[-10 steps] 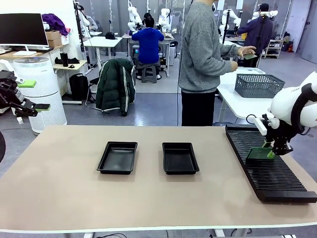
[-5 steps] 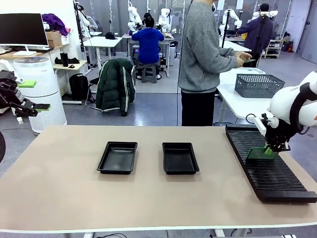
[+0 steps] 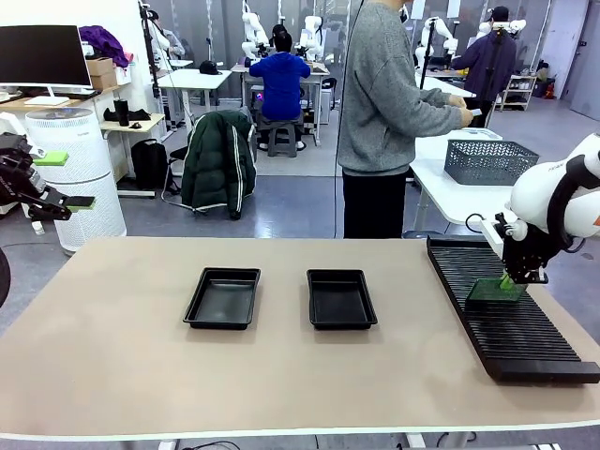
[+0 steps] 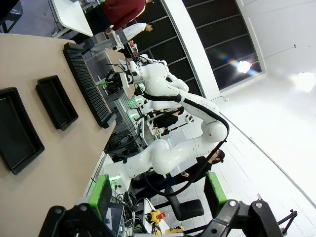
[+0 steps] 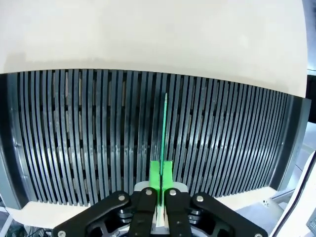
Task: Inspect and transfer BCBs to ESD trays.
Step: Pick up the Blank PCB from the PCB Rack and place it in the left ESD tray.
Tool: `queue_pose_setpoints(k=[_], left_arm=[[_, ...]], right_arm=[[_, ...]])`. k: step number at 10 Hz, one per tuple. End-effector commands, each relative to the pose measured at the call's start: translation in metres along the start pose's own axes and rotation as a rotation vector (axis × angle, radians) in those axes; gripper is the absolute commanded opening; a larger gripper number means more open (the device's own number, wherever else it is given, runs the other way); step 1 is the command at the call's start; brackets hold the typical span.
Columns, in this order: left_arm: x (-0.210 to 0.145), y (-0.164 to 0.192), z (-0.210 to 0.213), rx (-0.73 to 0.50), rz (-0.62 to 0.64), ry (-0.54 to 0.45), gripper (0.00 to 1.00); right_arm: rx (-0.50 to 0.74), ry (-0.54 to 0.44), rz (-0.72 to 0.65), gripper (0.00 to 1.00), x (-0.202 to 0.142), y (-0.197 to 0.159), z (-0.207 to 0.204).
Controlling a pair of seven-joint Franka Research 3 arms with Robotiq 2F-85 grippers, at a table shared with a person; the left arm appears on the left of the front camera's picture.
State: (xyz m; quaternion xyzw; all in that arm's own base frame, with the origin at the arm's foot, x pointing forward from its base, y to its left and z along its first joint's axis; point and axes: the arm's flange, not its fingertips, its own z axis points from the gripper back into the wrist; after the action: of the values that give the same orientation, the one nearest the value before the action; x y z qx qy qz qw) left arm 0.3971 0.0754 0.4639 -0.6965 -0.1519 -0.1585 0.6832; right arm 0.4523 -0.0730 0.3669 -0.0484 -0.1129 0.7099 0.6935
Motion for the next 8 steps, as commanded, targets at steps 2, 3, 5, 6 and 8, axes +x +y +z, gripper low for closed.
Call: queue_pose_setpoints(k=[2, 3, 5, 6, 8], left_arm=[[-0.001, -0.002, -0.001, 0.007, -0.005, -0.013, 1.00], [-0.001, -0.002, -0.001, 0.007, -0.005, -0.013, 1.00], [-0.001, -0.002, -0.001, 0.007, -0.005, -0.013, 1.00], [-0.001, -0.002, -0.001, 0.007, -0.005, -0.013, 1.00], [-0.001, -0.002, -0.001, 0.007, -0.005, -0.013, 1.00]], right_arm=[[0.000, 0.001, 0.007, 0.00, 0.000, 0.000, 0.000], [0.000, 0.001, 0.007, 0.00, 0.000, 0.000, 0.000], [0.000, 0.000, 0.003, 0.02, 0.001, 0.000, 0.000], [0.015, -0.001, -0.004, 0.02, 0.001, -0.002, 0.006], [0.045, -0.001, -0.027, 0.02, 0.006, -0.008, 0.021]])
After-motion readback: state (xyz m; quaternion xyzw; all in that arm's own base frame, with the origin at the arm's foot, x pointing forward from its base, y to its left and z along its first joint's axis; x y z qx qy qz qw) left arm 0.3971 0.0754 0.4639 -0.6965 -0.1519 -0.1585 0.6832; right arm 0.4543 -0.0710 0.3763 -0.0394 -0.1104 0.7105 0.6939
